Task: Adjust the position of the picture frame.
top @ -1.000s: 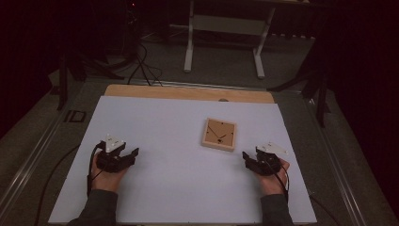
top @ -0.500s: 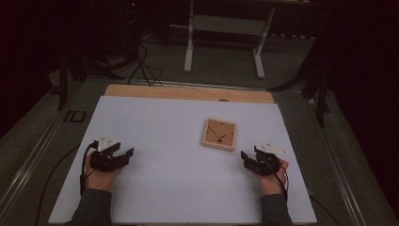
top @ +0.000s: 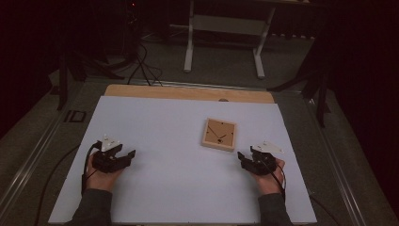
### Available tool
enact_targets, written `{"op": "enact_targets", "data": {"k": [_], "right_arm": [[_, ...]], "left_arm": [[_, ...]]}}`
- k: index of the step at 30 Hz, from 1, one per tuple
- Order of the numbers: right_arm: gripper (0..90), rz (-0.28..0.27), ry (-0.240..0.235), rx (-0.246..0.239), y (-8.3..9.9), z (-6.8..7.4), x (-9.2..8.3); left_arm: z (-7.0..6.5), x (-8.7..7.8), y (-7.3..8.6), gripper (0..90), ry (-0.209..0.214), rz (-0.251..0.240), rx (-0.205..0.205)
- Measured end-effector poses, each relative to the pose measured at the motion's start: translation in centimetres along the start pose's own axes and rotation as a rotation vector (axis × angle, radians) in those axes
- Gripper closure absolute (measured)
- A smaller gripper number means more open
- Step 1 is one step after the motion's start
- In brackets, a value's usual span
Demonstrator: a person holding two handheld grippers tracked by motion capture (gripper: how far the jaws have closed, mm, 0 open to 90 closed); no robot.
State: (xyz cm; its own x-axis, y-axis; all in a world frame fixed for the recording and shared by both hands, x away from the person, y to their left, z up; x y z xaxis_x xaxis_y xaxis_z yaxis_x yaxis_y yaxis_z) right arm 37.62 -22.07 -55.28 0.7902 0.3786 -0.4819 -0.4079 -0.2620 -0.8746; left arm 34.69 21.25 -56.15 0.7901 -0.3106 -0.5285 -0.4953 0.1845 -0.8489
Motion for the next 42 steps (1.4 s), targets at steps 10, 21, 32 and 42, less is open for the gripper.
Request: {"op": "enact_targets", "data": {"k": [10,21,32,42], "right_arm": [[43.2,-0.016,-0.023,-0.002,-1.4,0.3,0.6],[47.8,-0.049,-0.031,-0.014,-4.0,0.7,1.6],[61.0,-0.015,-0.028,-0.001,-4.2,0.8,4.2],[74.9,0.03,-0.013,0.033,-3.4,0.5,5.6]], "left_arm": [[-0.4,0.3,0.5,40.9,-0.007,0.023,0.029],[-0.4,0.4,0.7,40.9,-0.007,0.031,0.024],[-0.5,0.5,0.6,40.9,-0.005,0.025,0.029],[-0.5,0.6,0.6,40.8,-0.006,0.028,0.034]]}}
Point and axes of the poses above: each handheld gripper's, and its own axes: x roughly forward along the jaws, y roughly out of its underside, z roughly to its left, the point moved 8 cm from there along x, roughly forward along the jaws, and after that the axes turned 8 degrees about -z, right-handed, at the moved point
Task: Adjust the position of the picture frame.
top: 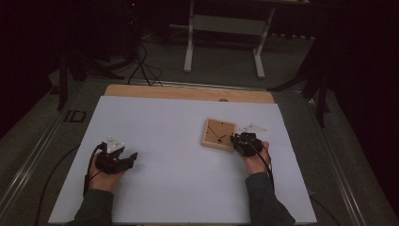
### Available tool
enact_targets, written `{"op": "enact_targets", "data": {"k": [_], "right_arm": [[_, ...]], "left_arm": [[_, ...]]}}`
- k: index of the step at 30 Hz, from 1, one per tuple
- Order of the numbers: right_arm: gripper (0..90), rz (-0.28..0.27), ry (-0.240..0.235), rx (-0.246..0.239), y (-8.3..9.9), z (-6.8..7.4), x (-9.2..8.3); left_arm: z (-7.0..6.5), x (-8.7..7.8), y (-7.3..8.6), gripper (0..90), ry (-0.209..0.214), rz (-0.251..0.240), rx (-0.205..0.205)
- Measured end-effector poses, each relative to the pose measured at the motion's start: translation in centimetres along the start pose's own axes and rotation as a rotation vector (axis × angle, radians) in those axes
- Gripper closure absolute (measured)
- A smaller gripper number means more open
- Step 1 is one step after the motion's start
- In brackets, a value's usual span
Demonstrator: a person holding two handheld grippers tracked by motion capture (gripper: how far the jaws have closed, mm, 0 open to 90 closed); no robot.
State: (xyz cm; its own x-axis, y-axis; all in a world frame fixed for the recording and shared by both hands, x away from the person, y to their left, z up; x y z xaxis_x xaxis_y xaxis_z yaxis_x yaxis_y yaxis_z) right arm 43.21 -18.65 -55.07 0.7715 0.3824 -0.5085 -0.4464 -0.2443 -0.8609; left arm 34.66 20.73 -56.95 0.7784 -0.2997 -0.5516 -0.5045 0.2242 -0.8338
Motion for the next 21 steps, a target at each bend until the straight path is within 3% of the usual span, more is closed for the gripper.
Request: {"op": "enact_targets", "data": {"k": [9,21], "right_arm": [[69.7,0.031,-0.003,0.067,0.7,-0.3,0.7],[69.1,0.063,-0.026,0.136,1.2,-0.6,0.9]], "left_arm": [[0.1,0.1,0.1,40.8,-0.012,0.008,0.006],[0.0,0.1,0.1,40.7,-0.016,0.008,0.01]]}}
Point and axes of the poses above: each handheld gripper's, and its own axes: x roughly forward along the jaws, y roughly out of its underside, z roughly to its left, the point moved 8 cm from there along x, roughly forward along the jaws, and after that the axes turned 8 degrees about -z, right-handed, at the moved point
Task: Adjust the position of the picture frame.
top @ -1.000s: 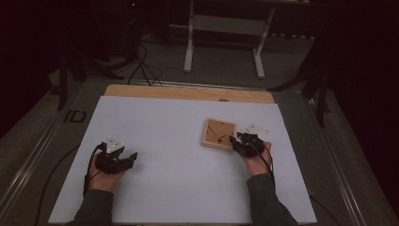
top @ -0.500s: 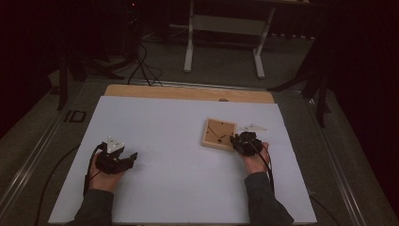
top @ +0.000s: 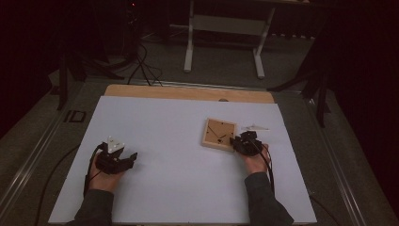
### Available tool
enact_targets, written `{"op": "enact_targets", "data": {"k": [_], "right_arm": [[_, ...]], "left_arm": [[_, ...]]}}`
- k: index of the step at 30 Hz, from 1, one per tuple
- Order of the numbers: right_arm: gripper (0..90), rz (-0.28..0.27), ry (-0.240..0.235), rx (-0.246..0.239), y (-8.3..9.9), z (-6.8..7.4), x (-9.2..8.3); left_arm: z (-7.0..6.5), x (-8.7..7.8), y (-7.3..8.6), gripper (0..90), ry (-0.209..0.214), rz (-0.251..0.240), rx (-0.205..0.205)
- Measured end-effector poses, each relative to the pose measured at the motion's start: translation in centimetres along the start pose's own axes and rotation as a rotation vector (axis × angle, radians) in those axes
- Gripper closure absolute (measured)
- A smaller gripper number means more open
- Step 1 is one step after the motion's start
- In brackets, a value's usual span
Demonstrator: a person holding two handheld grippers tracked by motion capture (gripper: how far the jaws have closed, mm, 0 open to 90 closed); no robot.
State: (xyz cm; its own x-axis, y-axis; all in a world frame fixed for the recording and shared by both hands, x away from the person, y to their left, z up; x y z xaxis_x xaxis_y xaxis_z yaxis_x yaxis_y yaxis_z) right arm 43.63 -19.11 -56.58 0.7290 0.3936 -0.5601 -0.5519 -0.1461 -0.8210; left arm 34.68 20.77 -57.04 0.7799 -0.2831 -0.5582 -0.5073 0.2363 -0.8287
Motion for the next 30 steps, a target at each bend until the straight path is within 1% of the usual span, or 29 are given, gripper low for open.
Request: {"op": "enact_targets", "data": {"k": [2,4,6,14,21,26,30], "right_arm": [[69.4,0.0,-0.005,0.012,0.0,-0.1,0.0],[70.3,0.003,-0.008,0.003,0.0,-0.1,0.0],[73.6,0.005,-0.005,-0.003,0.0,-0.1,-0.1],[74.5,0.009,-0.007,-0.013,0.0,-0.2,-0.1],[76.3,0.005,-0.006,-0.04,-0.1,0.1,0.0],[77.8,0.002,-0.005,-0.061,-0.1,0.5,0.1],[78.9,0.007,-0.011,-0.091,-0.2,1.1,0.2]], "left_arm": [[0.0,0.0,0.0,40.7,0.001,-0.002,0.002],[-0.1,0.0,0.0,40.7,-0.001,-0.001,0.002],[-0.1,0.0,0.0,40.7,0.001,0.0,0.004],[-0.2,0.1,0.0,40.7,0.002,0.003,0.014],[-0.4,0.2,-0.1,40.8,0.0,-0.001,0.026],[-0.5,0.2,-0.1,40.8,-0.001,-0.002,0.034],[-0.5,0.2,-0.1,40.8,0.0,-0.003,0.035]]}}
Point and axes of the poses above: each handheld gripper's, and its own axes: x roughly forward along the jaws, y roughly out of its underside, z roughly to its left, the point moved 8 cm from there along x, roughly forward along the jaws, and after that the axes turned 8 degrees about -z, right-handed, at the moved point
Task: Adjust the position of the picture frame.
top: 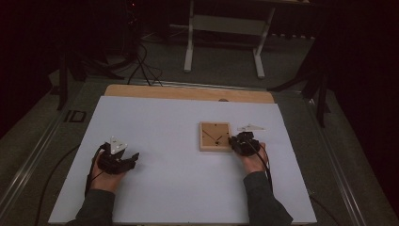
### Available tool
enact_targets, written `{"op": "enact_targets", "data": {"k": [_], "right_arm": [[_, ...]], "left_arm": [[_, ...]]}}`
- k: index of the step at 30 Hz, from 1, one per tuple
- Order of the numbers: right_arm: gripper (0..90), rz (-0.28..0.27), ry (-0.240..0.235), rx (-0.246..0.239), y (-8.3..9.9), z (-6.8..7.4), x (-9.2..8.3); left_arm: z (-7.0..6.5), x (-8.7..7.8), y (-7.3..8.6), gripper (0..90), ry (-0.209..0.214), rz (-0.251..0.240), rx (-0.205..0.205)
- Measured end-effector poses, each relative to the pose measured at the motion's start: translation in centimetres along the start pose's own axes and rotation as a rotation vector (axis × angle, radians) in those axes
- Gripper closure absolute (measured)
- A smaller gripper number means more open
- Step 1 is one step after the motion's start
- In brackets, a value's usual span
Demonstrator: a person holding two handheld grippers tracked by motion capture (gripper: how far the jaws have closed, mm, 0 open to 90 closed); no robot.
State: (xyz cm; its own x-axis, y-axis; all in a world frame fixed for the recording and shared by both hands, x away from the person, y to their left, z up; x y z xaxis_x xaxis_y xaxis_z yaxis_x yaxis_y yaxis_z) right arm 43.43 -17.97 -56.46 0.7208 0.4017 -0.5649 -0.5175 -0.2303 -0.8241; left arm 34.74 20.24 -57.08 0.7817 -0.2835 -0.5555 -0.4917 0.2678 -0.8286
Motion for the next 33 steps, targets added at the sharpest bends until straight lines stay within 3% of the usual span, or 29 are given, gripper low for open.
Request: {"op": "enact_targets", "data": {"k": [25,33], "right_arm": [[80.6,0.009,-0.175,-0.201,0.0,6.6,0.5],[80.8,0.0,-0.257,-0.257,0.2,9.0,0.6]], "left_arm": [[-0.5,0.1,-0.2,42.3,0.018,-0.004,0.021],[-0.7,0.2,-0.2,42.9,0.023,-0.005,0.023]]}}
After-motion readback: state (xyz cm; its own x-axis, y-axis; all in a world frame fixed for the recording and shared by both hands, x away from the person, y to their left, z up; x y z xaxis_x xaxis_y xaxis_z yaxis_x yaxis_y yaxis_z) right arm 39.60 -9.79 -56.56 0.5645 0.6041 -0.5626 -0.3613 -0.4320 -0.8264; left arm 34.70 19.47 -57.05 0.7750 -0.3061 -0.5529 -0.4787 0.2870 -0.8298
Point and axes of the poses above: each handheld gripper's, and its own axes: x roughly forward along the jaws, y roughly out of its underside, z roughly to its left, the point moved 8 cm from there along x, roughly forward along the jaws, and after that the axes turned 8 degrees about -z, right-handed, at the moved point
